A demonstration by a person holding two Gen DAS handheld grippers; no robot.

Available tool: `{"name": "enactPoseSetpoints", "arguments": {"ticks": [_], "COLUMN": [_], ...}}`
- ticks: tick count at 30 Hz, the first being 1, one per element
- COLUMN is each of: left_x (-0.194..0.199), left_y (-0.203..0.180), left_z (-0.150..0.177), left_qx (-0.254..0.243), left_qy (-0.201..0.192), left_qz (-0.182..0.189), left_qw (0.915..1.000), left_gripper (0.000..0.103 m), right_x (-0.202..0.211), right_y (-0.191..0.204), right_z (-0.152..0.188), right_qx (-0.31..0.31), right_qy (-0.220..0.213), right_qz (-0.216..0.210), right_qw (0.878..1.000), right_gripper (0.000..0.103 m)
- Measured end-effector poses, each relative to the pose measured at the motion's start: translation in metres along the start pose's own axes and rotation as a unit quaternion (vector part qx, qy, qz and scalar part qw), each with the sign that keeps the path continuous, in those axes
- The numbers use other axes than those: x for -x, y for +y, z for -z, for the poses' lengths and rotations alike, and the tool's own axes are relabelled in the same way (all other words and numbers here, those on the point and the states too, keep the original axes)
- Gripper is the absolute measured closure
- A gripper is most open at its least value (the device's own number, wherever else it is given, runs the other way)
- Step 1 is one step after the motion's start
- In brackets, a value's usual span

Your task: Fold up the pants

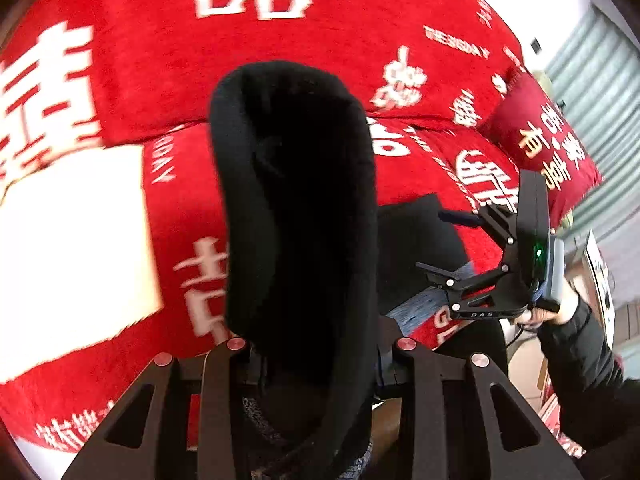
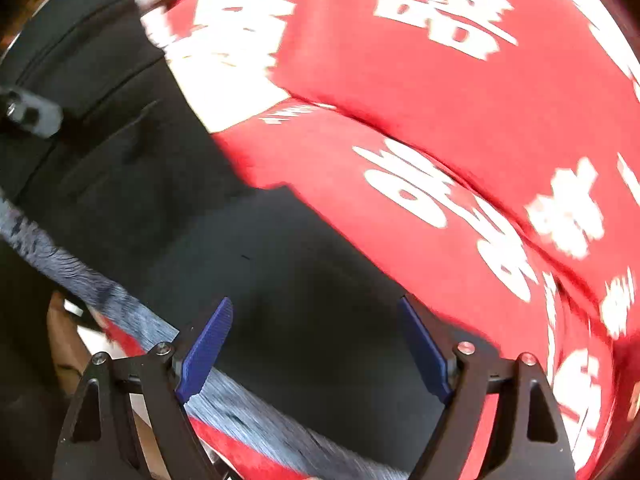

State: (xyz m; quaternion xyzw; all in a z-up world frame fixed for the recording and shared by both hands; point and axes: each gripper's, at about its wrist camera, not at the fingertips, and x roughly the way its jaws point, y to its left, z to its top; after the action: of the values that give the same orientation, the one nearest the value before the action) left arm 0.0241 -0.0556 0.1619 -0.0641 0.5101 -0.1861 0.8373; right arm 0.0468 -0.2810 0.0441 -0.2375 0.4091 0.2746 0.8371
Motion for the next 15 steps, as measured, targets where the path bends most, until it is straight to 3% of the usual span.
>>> {"name": "enactPoseSetpoints", "arguments": {"ticks": [8,15], "left_x": [-0.07,-0.167], "left_y": [-0.123,-0.18], "left_z": [-0.058,-0.088], "left_qx": [-0.059,-0.042], "left_qy": [0.059,0.13], "left_qz": [-0.007,-0.027], "left_qw": [0.9965,0.9902], "left_gripper": [0.067,0.067], "right_x": [0.015,0.017], "right_y": [-0.061,-0.094], "right_z": [0.065,0.102], "right_qx": [-0.1,-0.175], "right_qy": [0.004,-0.013], "right_qz": [0.026,0.03], "right_qw": [0.995,0.984], "right_gripper": [0.017,0.017]}}
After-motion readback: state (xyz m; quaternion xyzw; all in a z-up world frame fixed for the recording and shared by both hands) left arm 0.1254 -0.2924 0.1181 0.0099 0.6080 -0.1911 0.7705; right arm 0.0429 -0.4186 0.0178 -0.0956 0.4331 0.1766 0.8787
